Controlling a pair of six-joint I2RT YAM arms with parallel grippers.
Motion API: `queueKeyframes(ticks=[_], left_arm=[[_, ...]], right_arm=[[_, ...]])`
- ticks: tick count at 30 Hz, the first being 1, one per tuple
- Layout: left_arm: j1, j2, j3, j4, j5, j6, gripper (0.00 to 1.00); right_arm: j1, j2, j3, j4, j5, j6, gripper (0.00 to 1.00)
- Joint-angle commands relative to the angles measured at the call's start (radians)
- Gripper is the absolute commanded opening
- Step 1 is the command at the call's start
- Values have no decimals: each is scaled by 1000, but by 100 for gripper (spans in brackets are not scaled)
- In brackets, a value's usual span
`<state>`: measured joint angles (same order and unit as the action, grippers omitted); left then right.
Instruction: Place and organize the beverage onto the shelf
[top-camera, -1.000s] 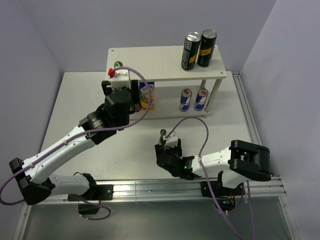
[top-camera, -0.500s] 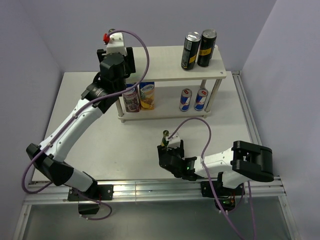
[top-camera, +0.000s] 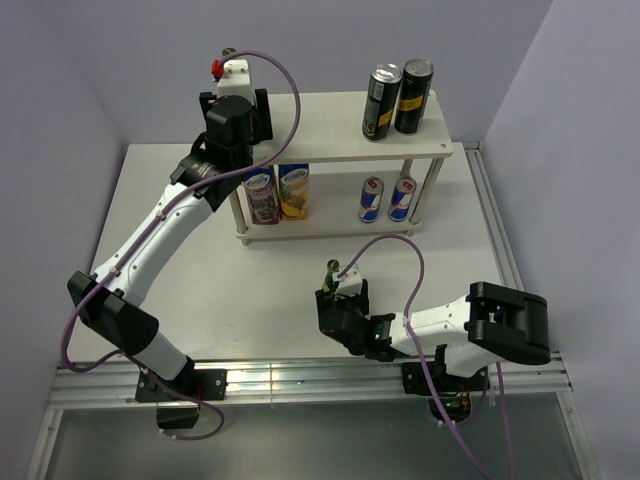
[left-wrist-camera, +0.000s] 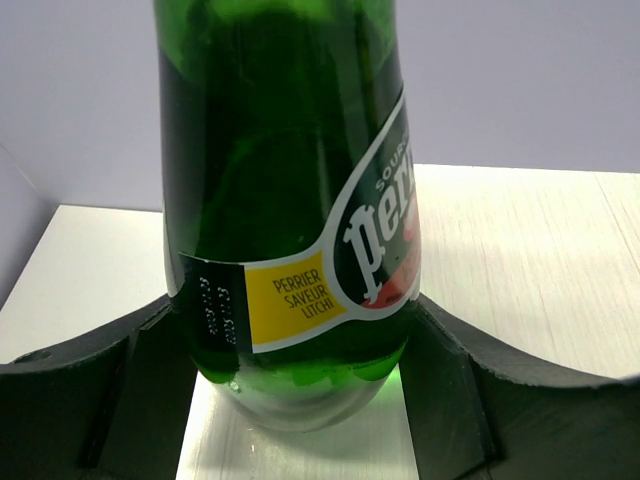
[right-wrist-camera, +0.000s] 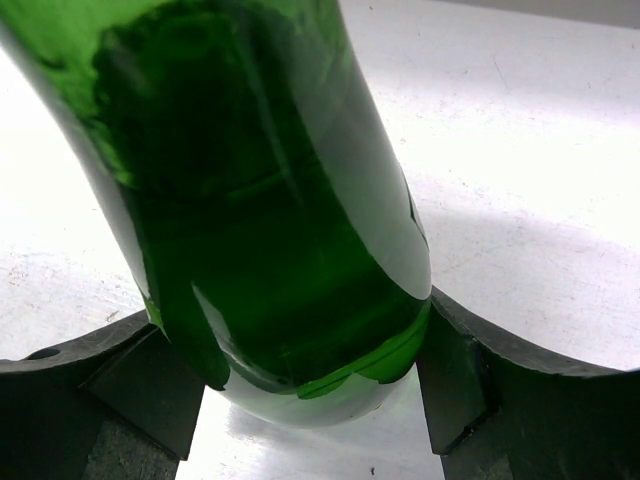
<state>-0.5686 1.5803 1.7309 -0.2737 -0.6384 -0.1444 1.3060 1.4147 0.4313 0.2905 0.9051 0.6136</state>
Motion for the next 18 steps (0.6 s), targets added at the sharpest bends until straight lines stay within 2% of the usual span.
queueKeyframes(ticks=[1,3,4,6,7,9,10,11,18], left_arm=[[3,-13,62,48,32,-24,23],[3,-14,55,48,40,-30,28],[4,-17,44,50,39,-32,44],[3,-23,24,51,31,-43,57],[3,-34,15,56,31,-43,69],[3,-45,-7,65,23,-46,79],[3,-54,-13,67,22,-47,92],[3,-60,-17,67,22,-52,98],[1,-144,-54,11,22,-107,99]], right_arm=[[7,-42,27,81,110,28,0],[7,-45,27,76,112,29,0],[7,-45,27,75,112,29,0],[7,-52,29,68,117,29,0],[7,-54,29,67,115,29,0],[7,-56,32,62,118,31,0],[9,-57,32,62,120,31,0],[9,-59,35,58,121,32,0],[7,-109,52,26,118,23,0]])
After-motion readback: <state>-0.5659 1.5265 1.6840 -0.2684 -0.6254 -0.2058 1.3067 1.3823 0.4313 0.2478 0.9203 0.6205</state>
